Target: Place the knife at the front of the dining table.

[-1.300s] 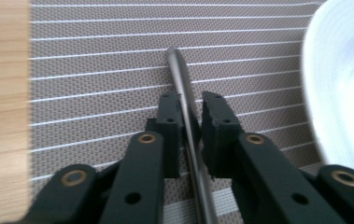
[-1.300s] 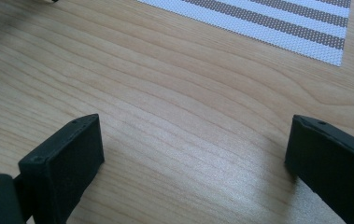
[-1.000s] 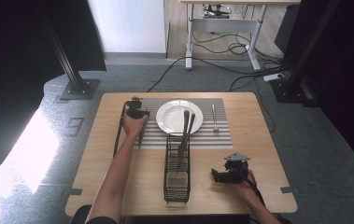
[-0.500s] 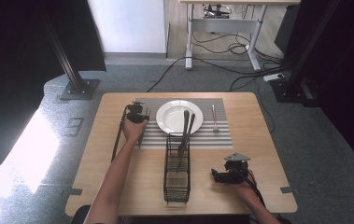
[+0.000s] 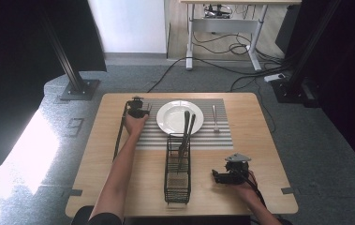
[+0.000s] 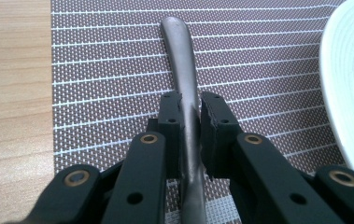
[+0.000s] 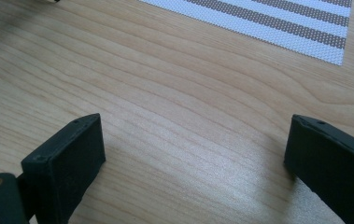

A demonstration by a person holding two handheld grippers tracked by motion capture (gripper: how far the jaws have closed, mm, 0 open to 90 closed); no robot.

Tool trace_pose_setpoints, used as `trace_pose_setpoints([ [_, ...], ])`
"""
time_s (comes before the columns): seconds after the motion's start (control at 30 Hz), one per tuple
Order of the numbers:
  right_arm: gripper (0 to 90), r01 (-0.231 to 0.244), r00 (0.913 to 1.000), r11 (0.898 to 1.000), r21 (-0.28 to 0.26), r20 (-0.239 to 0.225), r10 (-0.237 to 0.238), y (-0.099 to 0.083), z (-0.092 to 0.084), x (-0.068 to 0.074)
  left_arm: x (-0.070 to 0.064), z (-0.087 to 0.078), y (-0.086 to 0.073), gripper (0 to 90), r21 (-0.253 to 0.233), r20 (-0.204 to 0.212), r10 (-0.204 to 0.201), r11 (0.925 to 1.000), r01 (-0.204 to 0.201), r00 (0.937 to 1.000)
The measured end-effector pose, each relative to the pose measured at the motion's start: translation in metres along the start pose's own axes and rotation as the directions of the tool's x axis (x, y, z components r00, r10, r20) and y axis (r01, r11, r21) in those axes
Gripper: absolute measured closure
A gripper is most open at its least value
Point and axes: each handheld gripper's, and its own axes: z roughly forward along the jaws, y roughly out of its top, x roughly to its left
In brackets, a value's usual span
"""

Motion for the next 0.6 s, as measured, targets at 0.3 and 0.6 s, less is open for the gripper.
trace_pose_setpoints([
  [0.3, 5.4, -0.003, 1.0, 1.0, 0.001, 0.004, 0.003, 0.0, -0.001, 0.001, 0.005, -0.032, -0.021, 57.1, -0.013, 0.059, 0.008, 0.9999, -0.007, 0.9982],
  [0.6, 5.6, -0.001, 1.0, 1.0, 0.003, 0.003, 0.001, 0.0, -0.001, 0.001, 0.008, -0.05, -0.058, 55.1, -0.002, 0.089, 0.016, 0.9999, -0.016, 0.9959],
])
